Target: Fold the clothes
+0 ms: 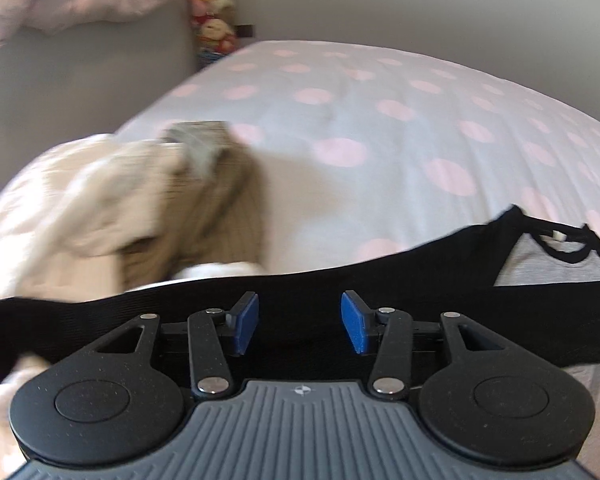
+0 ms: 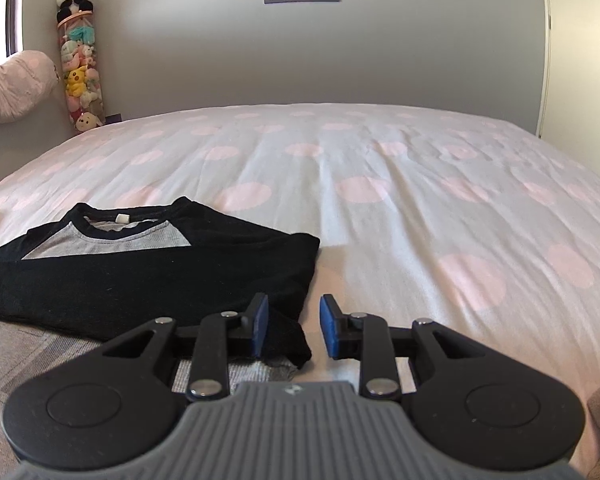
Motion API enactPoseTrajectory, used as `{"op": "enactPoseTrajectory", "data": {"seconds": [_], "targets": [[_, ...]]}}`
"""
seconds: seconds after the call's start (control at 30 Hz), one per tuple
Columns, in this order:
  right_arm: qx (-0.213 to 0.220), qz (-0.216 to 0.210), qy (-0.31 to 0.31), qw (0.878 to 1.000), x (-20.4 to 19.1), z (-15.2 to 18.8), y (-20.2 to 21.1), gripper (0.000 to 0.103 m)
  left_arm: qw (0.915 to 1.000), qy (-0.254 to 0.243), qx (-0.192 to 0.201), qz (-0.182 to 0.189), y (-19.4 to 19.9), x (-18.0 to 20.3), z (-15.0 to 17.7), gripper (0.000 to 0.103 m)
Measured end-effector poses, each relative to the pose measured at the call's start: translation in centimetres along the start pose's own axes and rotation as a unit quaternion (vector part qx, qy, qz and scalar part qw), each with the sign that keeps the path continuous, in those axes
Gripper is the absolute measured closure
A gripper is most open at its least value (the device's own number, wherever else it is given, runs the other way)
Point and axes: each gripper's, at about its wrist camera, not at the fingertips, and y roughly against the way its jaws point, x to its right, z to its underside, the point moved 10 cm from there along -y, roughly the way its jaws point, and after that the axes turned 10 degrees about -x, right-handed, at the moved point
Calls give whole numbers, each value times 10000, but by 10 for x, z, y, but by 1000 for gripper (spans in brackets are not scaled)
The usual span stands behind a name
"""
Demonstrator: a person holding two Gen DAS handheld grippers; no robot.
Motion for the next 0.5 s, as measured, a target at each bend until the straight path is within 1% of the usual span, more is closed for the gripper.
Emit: {"op": "enactPoseTrajectory", "data": {"seconds": [0.07, 0.17, 0.27, 0.37, 0.5], "targets": [[52, 24, 23, 10000, -1, -2, 4, 66, 9993, 186, 38, -307, 17, -40, 4, 55], [142, 96, 63, 9998, -2, -6, 8, 65, 9962, 543, 128, -668, 40, -95, 5, 55], [150, 99, 149, 9997, -7, -6, 7, 65, 9914, 965, 235, -857, 58, -141, 6, 53], [127, 83, 256, 9996, -12, -5, 4, 64, 9848, 1380, 313, -1011, 72, -185, 8, 52], [149, 97, 294, 9994, -16, -5, 3, 64, 9797, 1748, 139, -968, 57, -209, 20, 52]]}}
